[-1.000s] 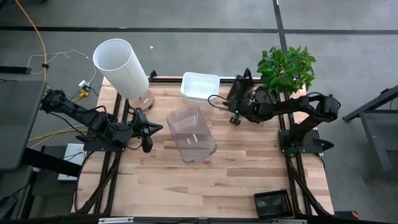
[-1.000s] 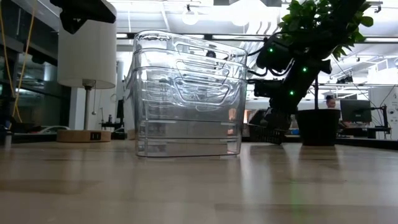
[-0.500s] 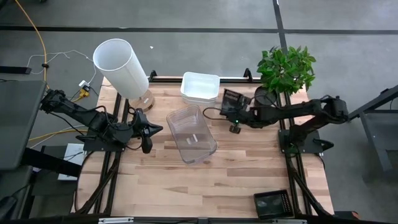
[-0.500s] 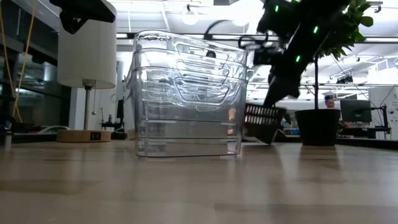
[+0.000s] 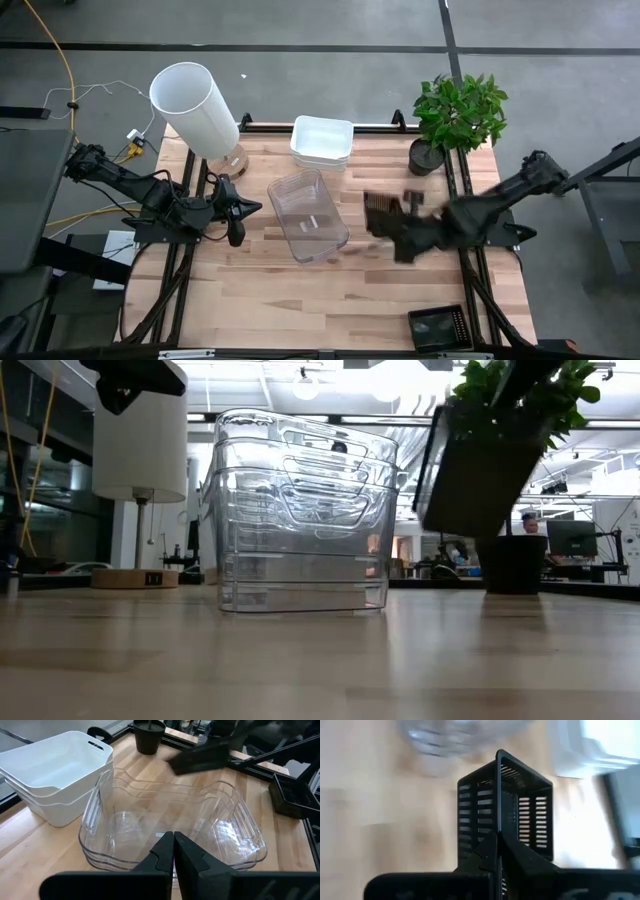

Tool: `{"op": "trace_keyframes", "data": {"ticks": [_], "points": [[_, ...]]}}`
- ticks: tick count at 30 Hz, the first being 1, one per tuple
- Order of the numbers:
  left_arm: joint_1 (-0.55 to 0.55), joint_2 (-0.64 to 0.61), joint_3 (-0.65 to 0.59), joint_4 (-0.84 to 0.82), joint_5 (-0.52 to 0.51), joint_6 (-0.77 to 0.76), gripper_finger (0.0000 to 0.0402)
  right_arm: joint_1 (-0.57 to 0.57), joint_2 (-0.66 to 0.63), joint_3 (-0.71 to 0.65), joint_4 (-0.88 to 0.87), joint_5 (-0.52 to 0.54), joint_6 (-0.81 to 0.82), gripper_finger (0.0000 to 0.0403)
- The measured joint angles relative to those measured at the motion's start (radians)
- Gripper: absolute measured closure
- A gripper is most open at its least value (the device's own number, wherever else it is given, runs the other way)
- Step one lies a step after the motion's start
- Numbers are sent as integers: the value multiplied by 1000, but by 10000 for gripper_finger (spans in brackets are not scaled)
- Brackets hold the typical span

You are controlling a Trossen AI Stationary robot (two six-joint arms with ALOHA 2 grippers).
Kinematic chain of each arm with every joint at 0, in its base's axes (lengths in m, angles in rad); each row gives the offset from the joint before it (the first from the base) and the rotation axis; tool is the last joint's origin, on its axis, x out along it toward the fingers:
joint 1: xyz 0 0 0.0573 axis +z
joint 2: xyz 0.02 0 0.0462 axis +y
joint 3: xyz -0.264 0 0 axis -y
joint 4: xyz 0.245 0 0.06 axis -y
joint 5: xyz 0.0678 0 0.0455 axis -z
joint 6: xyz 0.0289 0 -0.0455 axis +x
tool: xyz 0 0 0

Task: Stack baskets by color
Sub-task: Stack the top black bin on top of the bottom black bins

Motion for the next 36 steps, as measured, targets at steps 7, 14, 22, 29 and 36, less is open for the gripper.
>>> {"op": "trace_keyframes", "data": {"ticks": [7, 14, 22, 29, 36], "points": [[0, 0, 0, 1, 15, -13, 402, 334, 29, 150, -66, -18, 358, 403], [0, 0, 0, 20, 15, -29, 402, 569, 172, 301, -145, -18, 606, 403], [0, 0, 0, 33, 15, -44, 402, 640, 379, 616, -435, -215, 955, 403], [0, 0, 0, 32, 15, -3, 401, 601, 537, 908, -437, -321, 1086, 403], [0, 0, 0, 31, 15, 48, 401, 550, 629, 989, -440, -565, 1225, 403]]}}
